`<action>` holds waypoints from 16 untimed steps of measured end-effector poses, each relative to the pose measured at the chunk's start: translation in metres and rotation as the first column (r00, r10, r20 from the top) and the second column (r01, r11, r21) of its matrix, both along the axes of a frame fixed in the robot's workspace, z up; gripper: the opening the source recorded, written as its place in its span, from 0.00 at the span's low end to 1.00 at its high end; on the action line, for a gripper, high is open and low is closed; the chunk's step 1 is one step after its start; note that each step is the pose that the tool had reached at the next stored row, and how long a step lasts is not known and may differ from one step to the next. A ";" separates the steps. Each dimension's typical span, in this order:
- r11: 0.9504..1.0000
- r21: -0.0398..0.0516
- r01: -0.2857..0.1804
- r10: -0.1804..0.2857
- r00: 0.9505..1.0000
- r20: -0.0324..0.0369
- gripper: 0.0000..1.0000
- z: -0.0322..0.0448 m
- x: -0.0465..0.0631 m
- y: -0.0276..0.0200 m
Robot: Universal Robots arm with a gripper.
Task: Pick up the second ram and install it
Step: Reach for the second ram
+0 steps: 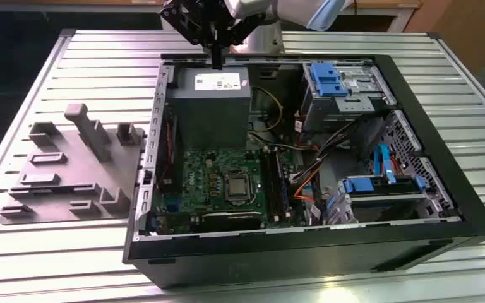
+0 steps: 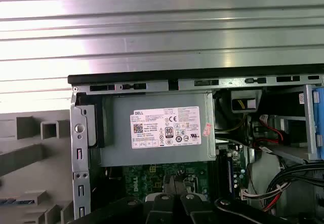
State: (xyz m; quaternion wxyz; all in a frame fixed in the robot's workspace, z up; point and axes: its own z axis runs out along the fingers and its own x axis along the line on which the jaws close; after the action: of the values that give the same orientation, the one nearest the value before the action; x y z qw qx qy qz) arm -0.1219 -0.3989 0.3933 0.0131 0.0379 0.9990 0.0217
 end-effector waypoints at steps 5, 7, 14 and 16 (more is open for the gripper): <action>1.000 0.000 0.000 0.000 1.000 0.000 0.10 0.0000 0.000 0.0000; 1.000 0.000 0.000 0.000 1.000 0.000 0.10 0.0000 0.000 0.0000; 1.000 0.000 0.000 0.000 1.000 0.000 0.10 0.0000 -0.001 0.0000; 1.000 0.000 0.000 0.000 1.000 0.000 0.10 -0.0001 -0.003 0.0000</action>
State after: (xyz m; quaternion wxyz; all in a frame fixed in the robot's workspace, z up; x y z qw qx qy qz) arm -0.1246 -0.3989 0.3932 0.0131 0.0379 0.9990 0.0217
